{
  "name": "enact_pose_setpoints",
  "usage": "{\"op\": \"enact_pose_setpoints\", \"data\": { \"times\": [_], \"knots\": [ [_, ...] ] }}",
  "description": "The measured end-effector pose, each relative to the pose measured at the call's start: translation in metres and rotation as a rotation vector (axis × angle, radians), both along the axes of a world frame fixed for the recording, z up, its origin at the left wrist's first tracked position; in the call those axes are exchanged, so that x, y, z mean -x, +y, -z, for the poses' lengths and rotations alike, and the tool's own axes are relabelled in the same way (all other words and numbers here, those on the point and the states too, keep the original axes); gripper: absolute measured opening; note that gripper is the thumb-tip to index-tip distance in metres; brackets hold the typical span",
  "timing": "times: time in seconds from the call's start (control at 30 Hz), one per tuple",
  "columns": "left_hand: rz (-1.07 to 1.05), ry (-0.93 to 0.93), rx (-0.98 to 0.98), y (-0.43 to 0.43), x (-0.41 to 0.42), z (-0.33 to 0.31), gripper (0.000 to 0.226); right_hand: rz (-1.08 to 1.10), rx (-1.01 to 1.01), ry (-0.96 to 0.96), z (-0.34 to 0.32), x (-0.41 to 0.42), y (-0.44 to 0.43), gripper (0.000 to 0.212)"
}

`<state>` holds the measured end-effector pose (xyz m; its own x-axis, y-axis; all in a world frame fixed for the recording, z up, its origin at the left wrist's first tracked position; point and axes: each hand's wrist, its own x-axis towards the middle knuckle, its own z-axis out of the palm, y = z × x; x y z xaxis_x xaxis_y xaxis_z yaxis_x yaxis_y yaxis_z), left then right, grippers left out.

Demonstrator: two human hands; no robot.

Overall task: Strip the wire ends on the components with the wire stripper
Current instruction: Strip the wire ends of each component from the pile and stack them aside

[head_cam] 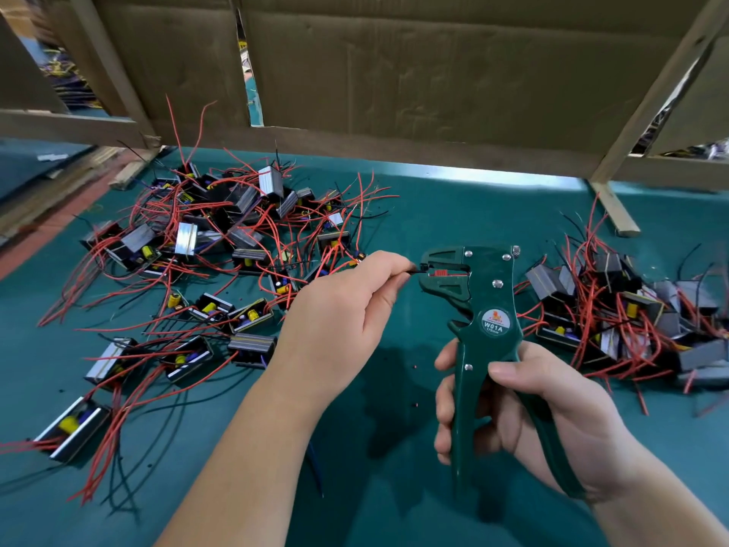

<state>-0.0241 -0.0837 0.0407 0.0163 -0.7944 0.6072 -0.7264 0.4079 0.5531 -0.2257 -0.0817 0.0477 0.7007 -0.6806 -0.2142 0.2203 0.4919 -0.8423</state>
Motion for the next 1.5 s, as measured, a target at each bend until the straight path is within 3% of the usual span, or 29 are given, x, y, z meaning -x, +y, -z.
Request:
{"op": "enact_pose_setpoints", "data": {
  "times": [0.33, 0.53, 0.63, 0.77, 0.93, 1.07, 1.23, 1.33, 1.43, 1.5],
  "knots": [
    [-0.001, -0.020, 0.023, 0.001, 0.003, -0.003, 0.021, 0.019, 0.020, 0.033, 0.004, 0.000, 0.000, 0.051],
    [0.023, -0.054, -0.008, 0.002, 0.002, -0.003, 0.021, 0.069, 0.016, 0.112, 0.006, -0.001, 0.003, 0.036],
    [0.002, 0.004, -0.109, 0.001, 0.002, -0.003, 0.019, 0.189, -0.010, 0.185, 0.008, -0.010, 0.007, 0.045],
    [0.037, 0.027, -0.249, 0.000, 0.000, 0.000, 0.024, 0.352, -0.070, 0.251, 0.012, -0.019, 0.006, 0.039],
    [0.057, -0.014, -0.291, -0.001, 0.000, 0.001, 0.017, 0.260, -0.114, 0.148, 0.006, -0.017, 0.006, 0.024],
    [0.003, -0.053, -0.295, -0.002, -0.008, 0.005, 0.024, 0.378, -0.120, 0.121, 0.000, -0.008, -0.002, 0.024],
    [-0.002, 0.192, -0.248, -0.004, -0.014, 0.004, 0.032, 0.444, -0.127, 0.109, -0.006, 0.010, -0.012, 0.023],
    [0.038, 0.303, -0.306, -0.005, -0.011, 0.004, 0.036, 0.299, -0.172, 0.073, -0.001, 0.009, -0.008, 0.031],
    [0.143, 0.523, -0.384, -0.006, -0.013, 0.002, 0.028, 0.146, -0.198, 0.060, 0.002, 0.007, -0.005, 0.053],
    [0.235, 0.658, -0.446, -0.007, -0.015, 0.000, 0.023, 0.096, -0.213, 0.061, 0.003, 0.005, -0.003, 0.056]
  ]
}}
